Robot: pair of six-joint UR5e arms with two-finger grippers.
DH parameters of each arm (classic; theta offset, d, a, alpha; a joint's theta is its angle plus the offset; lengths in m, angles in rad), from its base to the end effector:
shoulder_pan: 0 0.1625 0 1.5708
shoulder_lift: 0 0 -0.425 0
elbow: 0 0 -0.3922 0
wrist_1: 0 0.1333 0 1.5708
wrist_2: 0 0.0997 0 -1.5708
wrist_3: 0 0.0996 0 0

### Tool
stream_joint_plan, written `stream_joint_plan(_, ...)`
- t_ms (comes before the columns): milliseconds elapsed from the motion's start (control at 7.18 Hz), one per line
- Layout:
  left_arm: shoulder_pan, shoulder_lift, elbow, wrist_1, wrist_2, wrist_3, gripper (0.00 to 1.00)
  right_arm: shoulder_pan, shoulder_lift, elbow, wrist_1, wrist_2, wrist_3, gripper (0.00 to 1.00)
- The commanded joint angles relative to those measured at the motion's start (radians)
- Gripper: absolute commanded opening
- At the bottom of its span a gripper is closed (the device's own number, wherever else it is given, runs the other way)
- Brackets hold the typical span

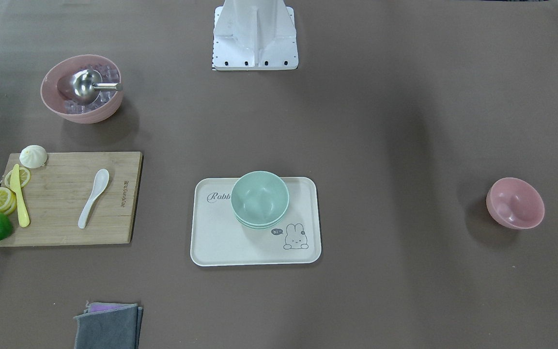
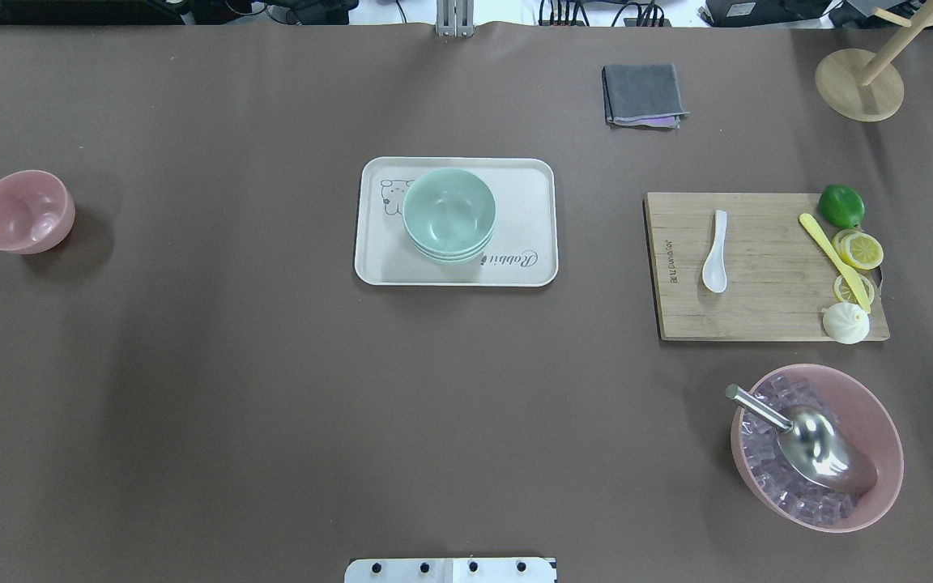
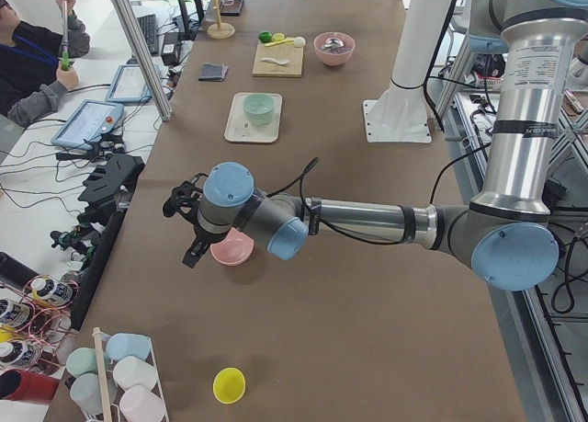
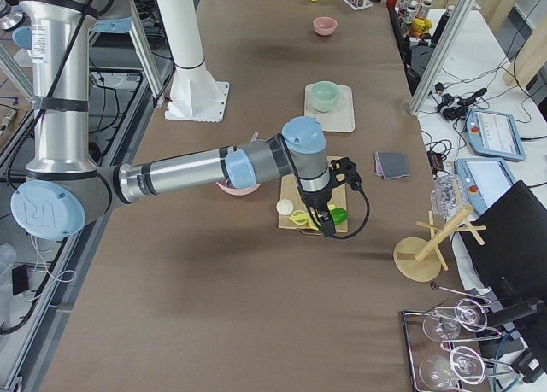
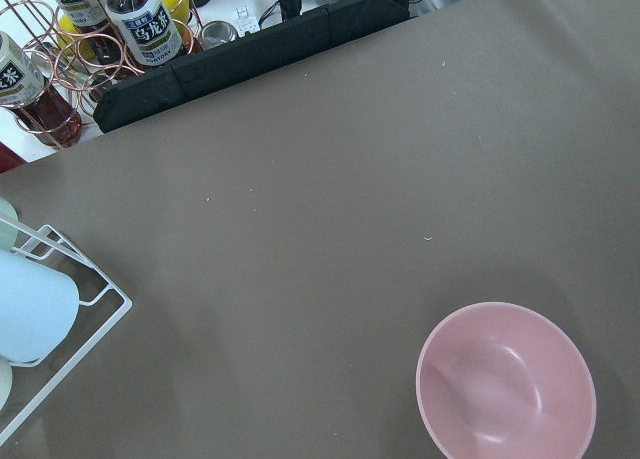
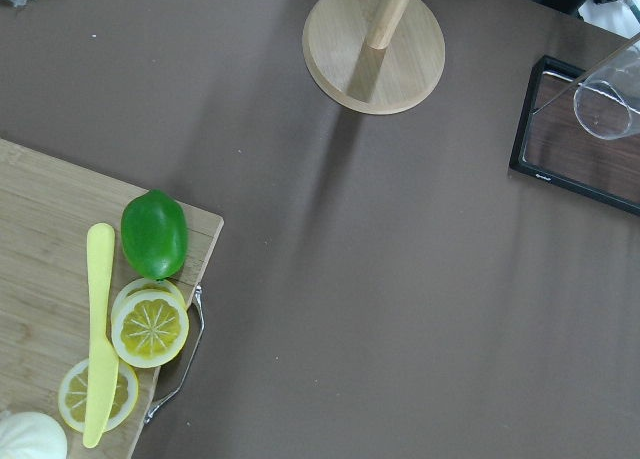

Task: Stack pink bowl on green and place spoon

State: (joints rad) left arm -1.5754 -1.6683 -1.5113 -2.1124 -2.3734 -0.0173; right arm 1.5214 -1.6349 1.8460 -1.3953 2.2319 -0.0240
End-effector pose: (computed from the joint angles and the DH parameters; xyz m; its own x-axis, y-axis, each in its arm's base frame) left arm -0.0642 -0.5543 0.5739 0.6965 0.3762 -0.6111 0.0159 0.8433 0.5372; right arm 0.0484 -0.4812 0.5397 0.7756 -0.2923 0.5595 0.0644 0.9183 0.3906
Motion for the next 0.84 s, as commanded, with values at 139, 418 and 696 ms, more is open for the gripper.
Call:
stream_joint_plan(139, 0.053, -0.011, 0.087, -0.043, 0.017, -0.003, 0.98, -0.047, -0.002, -0.104, 0.091, 0.024, 0.016, 1.0)
stream_joint_plan(418, 0.161, -0.044, 0.167, -0.067, 0.107, -0.155, 0.98, -0.143, 0.024, -0.14, 0.107, 0.026, 0.178, 1.0)
stream_joint_plan(696, 0.276, -0.057, 0.229, -0.159, 0.175, -0.289, 0.98, -0.199, 0.024, -0.143, 0.166, 0.023, 0.255, 1.0)
